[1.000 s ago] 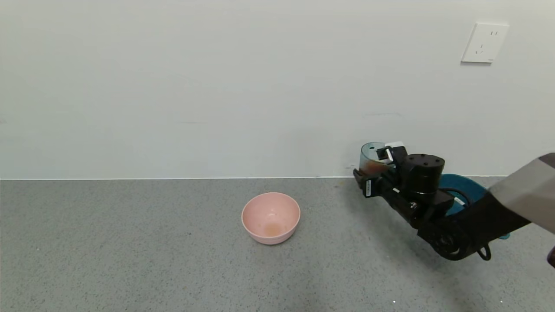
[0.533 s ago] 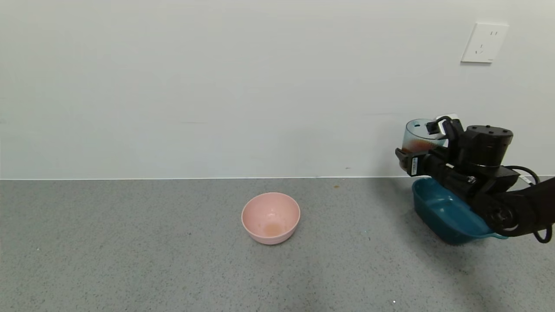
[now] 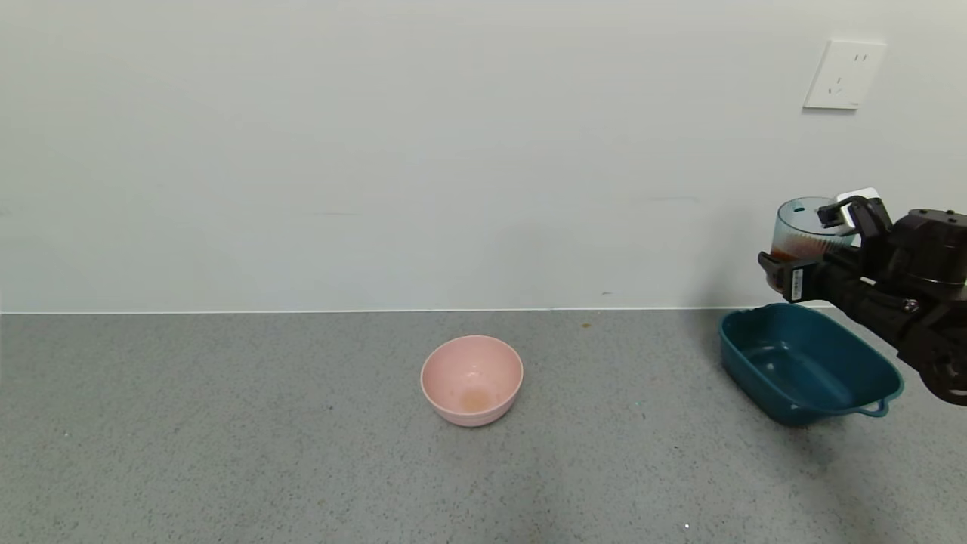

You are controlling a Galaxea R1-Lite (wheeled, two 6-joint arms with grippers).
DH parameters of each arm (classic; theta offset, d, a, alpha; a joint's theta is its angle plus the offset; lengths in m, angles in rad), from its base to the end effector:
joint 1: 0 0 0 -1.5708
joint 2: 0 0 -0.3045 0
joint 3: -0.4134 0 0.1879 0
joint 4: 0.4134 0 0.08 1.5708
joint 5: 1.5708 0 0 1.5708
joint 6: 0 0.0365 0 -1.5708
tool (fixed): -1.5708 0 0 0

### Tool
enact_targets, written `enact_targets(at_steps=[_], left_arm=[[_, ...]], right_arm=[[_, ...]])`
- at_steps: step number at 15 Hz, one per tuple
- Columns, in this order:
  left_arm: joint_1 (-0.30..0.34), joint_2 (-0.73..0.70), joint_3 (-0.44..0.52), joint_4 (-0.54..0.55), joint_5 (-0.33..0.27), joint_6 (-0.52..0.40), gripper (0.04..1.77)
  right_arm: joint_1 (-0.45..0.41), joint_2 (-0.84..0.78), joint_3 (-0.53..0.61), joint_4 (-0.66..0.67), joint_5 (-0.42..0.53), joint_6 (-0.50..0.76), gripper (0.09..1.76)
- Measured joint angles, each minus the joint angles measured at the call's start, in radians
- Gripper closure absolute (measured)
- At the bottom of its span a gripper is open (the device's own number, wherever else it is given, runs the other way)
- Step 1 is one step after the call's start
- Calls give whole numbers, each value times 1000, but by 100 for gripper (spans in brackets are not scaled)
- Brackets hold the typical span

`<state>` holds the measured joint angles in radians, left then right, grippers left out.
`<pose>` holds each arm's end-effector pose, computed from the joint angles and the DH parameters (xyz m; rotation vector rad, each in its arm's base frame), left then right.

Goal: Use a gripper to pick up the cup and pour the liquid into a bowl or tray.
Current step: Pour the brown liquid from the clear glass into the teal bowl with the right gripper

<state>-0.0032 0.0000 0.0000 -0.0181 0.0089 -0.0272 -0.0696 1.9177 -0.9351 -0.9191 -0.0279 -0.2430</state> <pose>-0.0159 0.0004 0.0776 -0.0273 -0.0182 0.0055 0.3771 -0.0273 0.1777 -0.2414 0.0750 -0.0893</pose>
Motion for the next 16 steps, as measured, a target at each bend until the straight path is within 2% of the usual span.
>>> enact_targets(at_steps=[6,10,13,16], left_arm=[[0,0,0,0,0,0,9],[0,0,0,0,0,0,9],[0,0,0,0,0,0,9],[0,0,0,0,0,0,9]], right_arm=[[-164,-18,45,3,98,-120,48],[-247,-26,40,86,109,-221,48],[-275,-30,33,121,107,-300,48],[-268,-30,39,127,95,-361,48]])
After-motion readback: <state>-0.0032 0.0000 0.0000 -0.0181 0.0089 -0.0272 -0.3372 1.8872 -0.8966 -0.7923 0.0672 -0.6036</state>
